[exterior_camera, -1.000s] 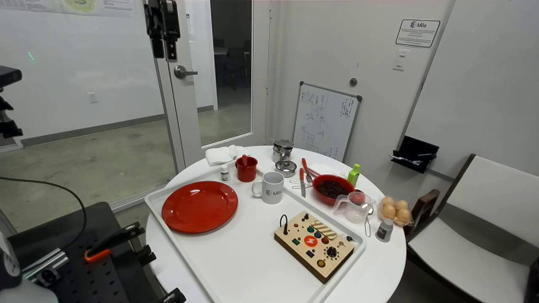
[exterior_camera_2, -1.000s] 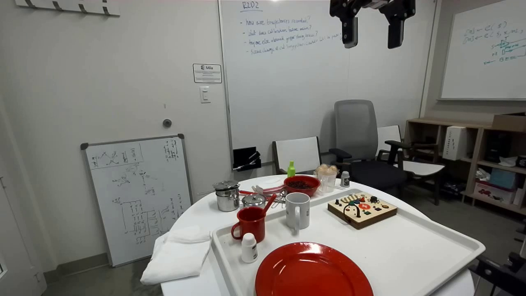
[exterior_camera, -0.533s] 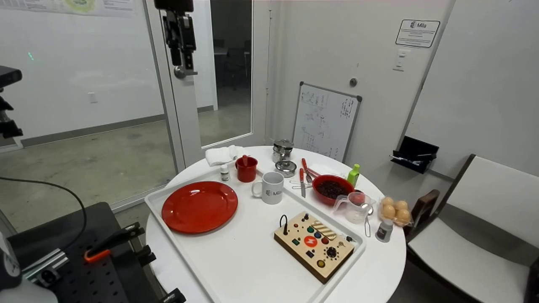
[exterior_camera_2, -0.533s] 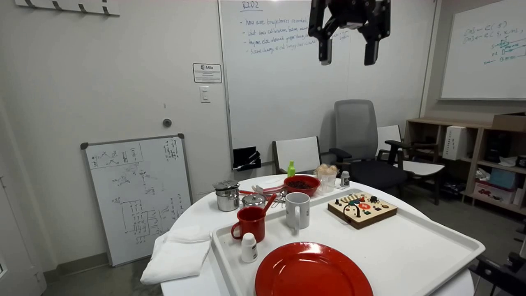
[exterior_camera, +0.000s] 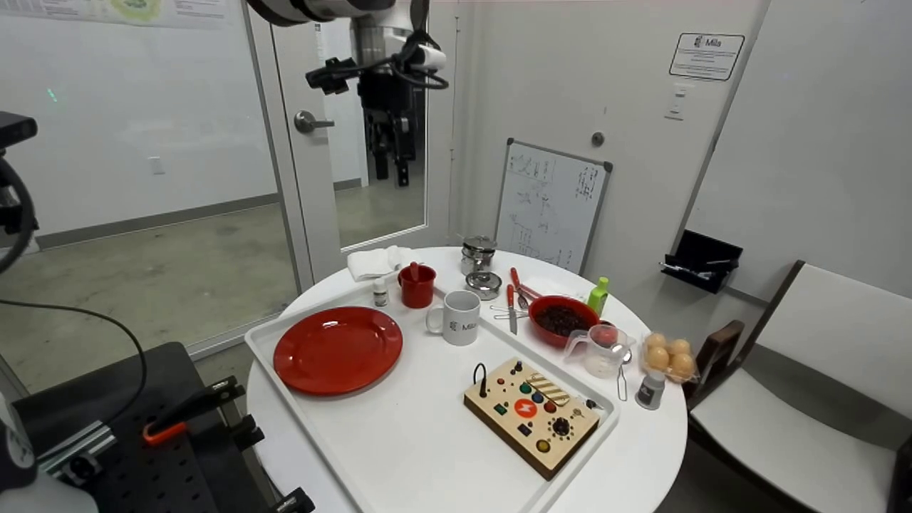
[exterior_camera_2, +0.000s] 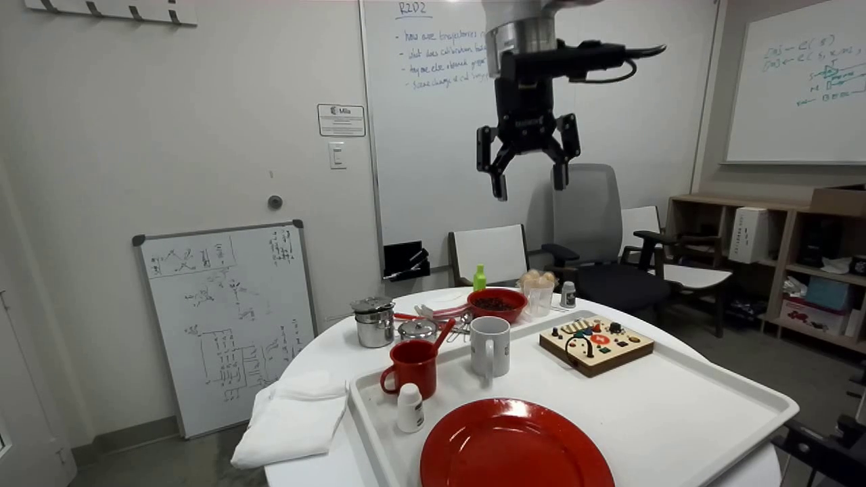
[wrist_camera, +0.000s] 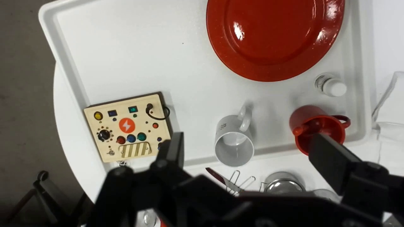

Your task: Tip the white mug over

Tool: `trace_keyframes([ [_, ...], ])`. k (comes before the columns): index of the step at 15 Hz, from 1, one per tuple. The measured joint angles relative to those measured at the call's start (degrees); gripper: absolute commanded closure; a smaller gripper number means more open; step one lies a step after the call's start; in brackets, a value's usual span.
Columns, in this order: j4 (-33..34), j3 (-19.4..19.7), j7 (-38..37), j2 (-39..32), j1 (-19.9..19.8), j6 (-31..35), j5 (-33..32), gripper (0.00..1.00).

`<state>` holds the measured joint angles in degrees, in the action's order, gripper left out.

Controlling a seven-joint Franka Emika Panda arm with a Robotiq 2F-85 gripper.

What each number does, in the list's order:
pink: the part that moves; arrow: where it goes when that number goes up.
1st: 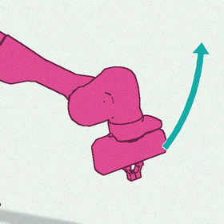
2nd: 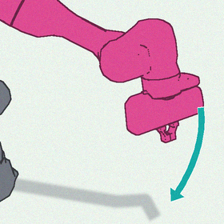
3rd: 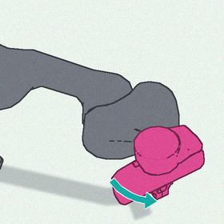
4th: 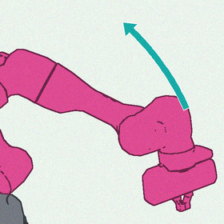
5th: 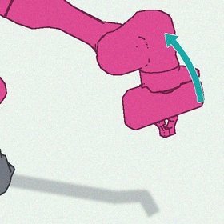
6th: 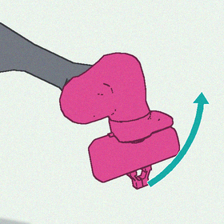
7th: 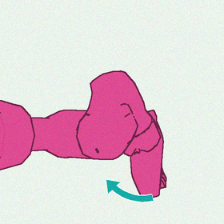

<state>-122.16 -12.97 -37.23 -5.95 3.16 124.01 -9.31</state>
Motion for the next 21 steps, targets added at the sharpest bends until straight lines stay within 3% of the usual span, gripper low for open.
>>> trace_keyframes([
  [5, 6.21, 2.71, -0.04, -8.3, 1.62, 1.37, 5.47, 0.0],
  [12, 7.57, 4.43, 0.57, -10.49, 4.33, 1.86, 5.38, 0.0],
  [21, 18.86, 11.31, 0.36, -26.6, 7.37, 7.56, 4.59, 0.0],
])
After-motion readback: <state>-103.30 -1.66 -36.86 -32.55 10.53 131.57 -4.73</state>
